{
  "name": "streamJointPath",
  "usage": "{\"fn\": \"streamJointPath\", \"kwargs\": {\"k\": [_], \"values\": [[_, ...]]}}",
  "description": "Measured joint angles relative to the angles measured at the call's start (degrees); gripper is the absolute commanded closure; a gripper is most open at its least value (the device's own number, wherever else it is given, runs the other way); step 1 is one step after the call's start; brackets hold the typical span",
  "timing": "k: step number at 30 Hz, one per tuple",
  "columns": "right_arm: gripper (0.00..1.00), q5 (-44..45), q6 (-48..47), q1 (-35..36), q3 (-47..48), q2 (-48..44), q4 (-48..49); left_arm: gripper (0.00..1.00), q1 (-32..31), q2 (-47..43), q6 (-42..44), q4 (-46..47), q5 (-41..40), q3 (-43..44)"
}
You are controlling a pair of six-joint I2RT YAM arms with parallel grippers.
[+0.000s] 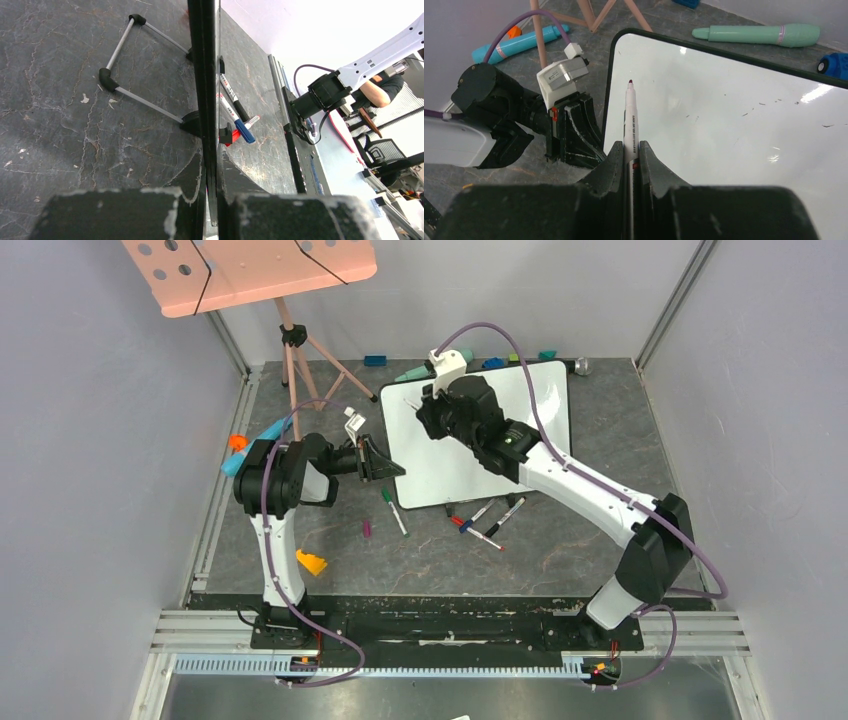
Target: Write a sentence on the whiteboard
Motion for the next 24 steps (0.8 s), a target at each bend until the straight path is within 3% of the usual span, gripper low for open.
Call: {"fn": "streamJointPath", "kwargs": {"k": [11,24], "values": [[1.0,3.3,1.6,0.5,9.2,7.5,-1.7,0.98,0.0,0.0,-0.2,0.0,-0.1,-0.1],[1.0,7.3,2.7,0.7,10.4,10.3,-3.9,0.98,0.0,0.0,-0.2,0.0,-0.1,-0.1]]}}
